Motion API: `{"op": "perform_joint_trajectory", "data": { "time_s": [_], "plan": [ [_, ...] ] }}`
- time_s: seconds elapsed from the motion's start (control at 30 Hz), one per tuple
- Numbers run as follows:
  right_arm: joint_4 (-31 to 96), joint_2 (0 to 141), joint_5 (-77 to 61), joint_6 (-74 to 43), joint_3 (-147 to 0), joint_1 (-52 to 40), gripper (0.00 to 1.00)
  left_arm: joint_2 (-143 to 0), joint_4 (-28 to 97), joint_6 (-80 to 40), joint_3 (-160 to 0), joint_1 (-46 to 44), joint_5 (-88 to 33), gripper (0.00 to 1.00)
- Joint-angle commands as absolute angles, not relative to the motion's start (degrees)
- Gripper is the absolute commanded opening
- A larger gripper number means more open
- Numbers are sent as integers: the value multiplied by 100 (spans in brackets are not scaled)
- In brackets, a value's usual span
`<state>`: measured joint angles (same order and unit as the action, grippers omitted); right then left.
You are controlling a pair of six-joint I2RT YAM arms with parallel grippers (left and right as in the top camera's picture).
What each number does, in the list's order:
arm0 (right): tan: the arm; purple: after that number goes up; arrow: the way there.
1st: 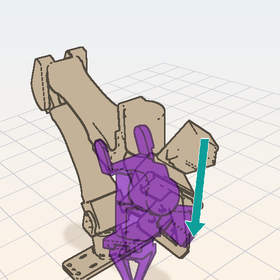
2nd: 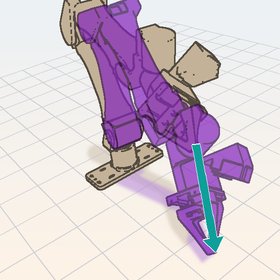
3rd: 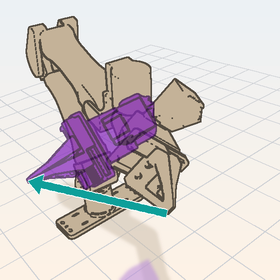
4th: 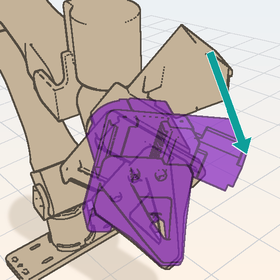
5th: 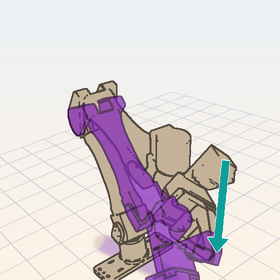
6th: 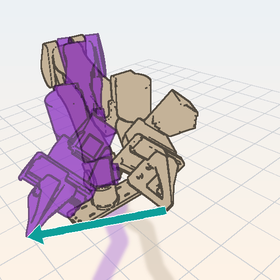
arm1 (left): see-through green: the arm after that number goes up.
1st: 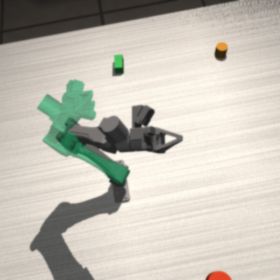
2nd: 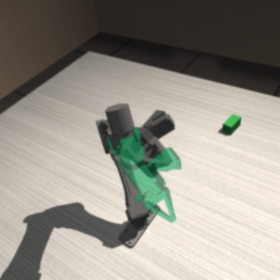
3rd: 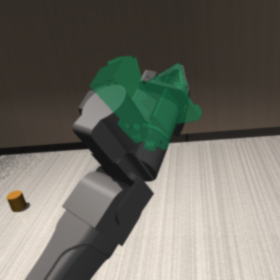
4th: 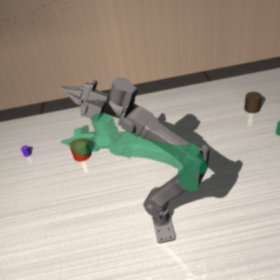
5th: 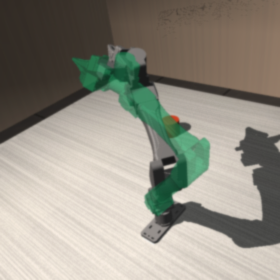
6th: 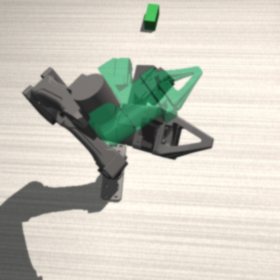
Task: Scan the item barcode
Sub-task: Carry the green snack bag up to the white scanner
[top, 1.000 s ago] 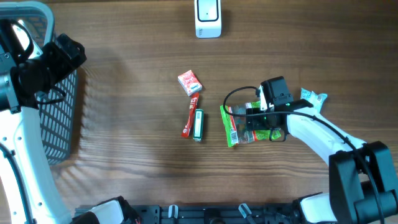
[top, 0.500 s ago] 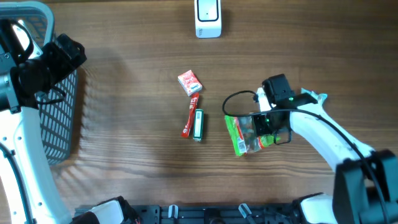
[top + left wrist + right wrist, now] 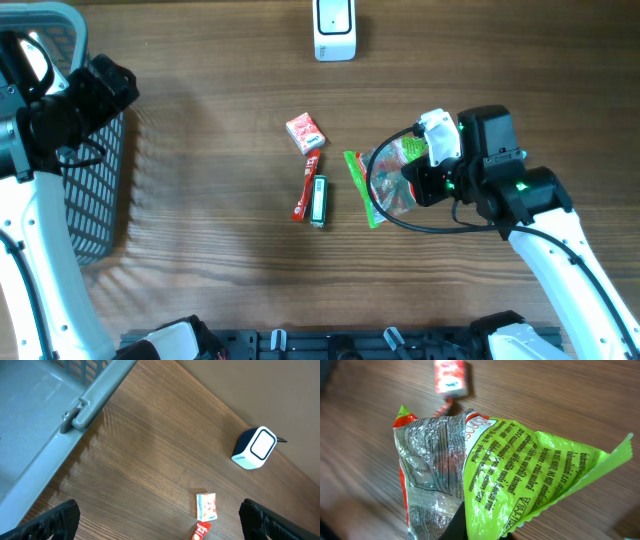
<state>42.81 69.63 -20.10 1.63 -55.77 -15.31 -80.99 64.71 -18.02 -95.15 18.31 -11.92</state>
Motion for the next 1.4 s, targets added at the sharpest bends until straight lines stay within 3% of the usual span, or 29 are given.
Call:
{"op": "perform_joint_trajectory", "data": {
  "time_s": [0.0, 0.17, 0.33, 0.53, 0.7, 1.1, 1.37],
  "plan": [
    [4143, 6853, -2869, 301, -5697, -1514, 4, -8095, 6460, -1691, -9564, 1811, -1260, 100],
    [4303, 6807, -2823, -45, -6152, -1514, 4, -8095, 6460, -1691, -9564, 1811, -1260, 100],
    [5186, 6956, -2469, -152, -7496, -1514, 4, -8095, 6460, -1691, -9564, 1811, -1260, 100],
    [6702, 8075, -2355, 154, -9662, -1514, 4, -8095, 6460, -1691, -9564, 1811, -1260, 100],
    [7207, 9284, -1844, 165, -11513, -1664, 4, -8095, 6460, -1691, -9564, 1811, -1260, 100],
    [4471, 10958, 1240, 1000, -11946, -2709, 4, -8095, 6460, -1691, -9564, 1811, -1260, 100],
    [1636, 12562, 3116, 2792, -11946, -2860, 4, -8095, 6460, -1691, -9564, 1811, -1260, 100]
  ]
}}
